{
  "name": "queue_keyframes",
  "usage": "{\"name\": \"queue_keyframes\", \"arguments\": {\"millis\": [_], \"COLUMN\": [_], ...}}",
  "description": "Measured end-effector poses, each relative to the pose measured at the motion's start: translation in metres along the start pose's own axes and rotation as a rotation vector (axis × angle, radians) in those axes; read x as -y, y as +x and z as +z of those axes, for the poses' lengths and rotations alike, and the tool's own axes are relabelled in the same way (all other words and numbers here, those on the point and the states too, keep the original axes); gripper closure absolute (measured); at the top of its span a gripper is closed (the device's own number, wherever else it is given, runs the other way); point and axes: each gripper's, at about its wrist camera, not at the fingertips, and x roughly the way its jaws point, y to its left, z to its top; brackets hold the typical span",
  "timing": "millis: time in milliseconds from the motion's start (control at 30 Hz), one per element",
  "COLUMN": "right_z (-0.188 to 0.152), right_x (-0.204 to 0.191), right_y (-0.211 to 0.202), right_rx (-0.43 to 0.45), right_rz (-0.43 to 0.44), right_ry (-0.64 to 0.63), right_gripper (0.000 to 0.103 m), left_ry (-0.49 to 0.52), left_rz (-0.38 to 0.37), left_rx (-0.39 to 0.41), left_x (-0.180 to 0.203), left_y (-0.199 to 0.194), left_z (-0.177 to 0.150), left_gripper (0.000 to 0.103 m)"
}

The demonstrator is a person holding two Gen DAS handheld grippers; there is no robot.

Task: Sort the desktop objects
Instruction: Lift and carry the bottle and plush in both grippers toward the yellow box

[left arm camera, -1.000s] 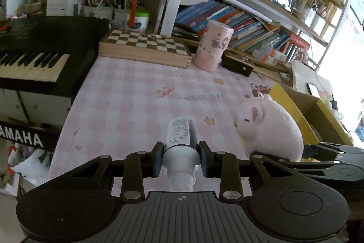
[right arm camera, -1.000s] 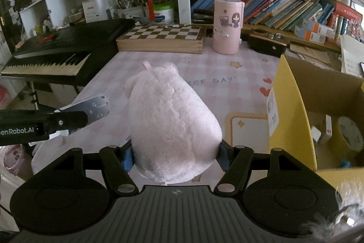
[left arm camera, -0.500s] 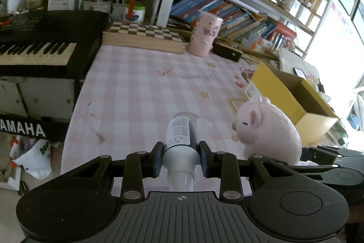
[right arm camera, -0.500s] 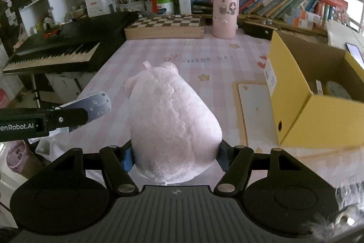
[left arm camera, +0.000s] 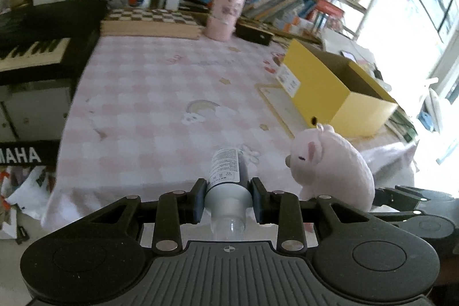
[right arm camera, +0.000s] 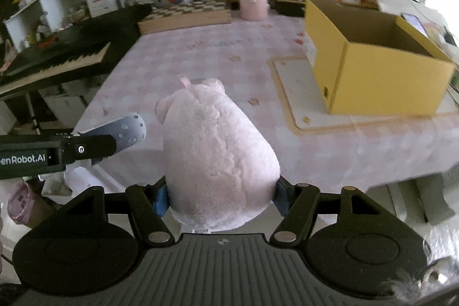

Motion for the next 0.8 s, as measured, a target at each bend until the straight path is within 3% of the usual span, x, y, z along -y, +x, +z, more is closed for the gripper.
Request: {"name": "queue_keyframes", "arguments": {"millis": [467, 800], "right_z": [-0.035, -0.037], "right_x": [0.038, 0.055], "right_y": [-0.030, -0.035], "right_rx": [-0.002, 0.007], "right_rz": [-0.124, -0.138], "right_ry": [0.154, 0.177], "right_gripper": [0.038, 0.038], "left_ry": [0.161, 0.201], "left_rz": [-0.138, -0.153], "left_rx": [-0.069, -0.078], "left_x": [0.051, 0.070], "left_y": [0.019, 0.031], "left_z": [-0.007, 0.000], "left_gripper": [0.072, 0.072]}}
